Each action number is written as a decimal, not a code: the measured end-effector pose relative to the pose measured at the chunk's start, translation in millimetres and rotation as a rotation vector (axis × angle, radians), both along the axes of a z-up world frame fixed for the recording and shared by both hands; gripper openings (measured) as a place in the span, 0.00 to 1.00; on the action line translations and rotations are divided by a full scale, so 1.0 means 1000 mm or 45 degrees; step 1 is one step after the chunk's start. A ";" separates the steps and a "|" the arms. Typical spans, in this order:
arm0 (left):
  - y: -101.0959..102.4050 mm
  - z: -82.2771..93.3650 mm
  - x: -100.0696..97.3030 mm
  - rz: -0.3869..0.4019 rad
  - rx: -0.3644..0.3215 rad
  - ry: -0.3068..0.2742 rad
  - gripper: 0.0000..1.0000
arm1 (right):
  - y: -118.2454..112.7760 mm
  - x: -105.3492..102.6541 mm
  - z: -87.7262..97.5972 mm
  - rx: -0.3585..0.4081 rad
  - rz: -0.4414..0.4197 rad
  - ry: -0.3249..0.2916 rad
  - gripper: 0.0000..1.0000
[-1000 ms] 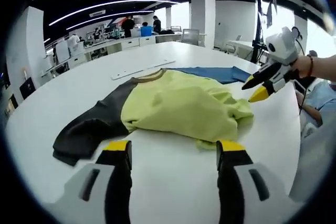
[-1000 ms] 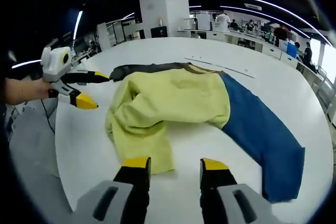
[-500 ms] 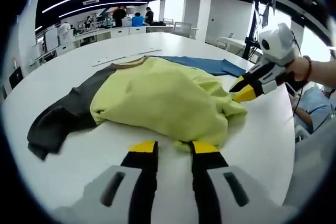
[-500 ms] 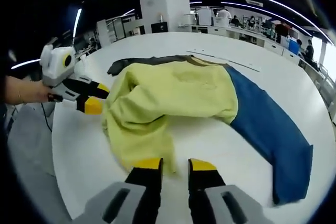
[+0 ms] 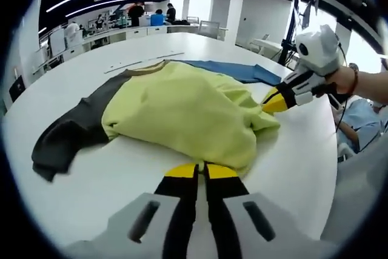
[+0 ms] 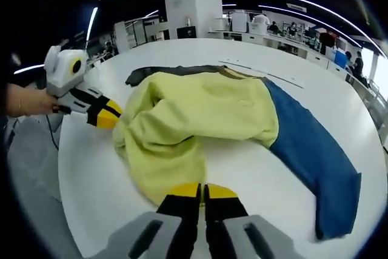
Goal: Fold the garment on the visible template until the final outline fits inside the template.
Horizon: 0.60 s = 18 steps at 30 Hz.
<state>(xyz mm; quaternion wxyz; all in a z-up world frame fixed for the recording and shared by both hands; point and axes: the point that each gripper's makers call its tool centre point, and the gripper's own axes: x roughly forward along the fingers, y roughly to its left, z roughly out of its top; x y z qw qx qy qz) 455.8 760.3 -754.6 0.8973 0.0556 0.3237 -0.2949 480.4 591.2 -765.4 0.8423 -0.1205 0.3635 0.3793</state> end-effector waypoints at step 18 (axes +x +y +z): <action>0.042 0.017 -0.033 0.183 -0.033 0.047 0.01 | -0.038 -0.027 0.029 0.061 -0.156 -0.021 0.00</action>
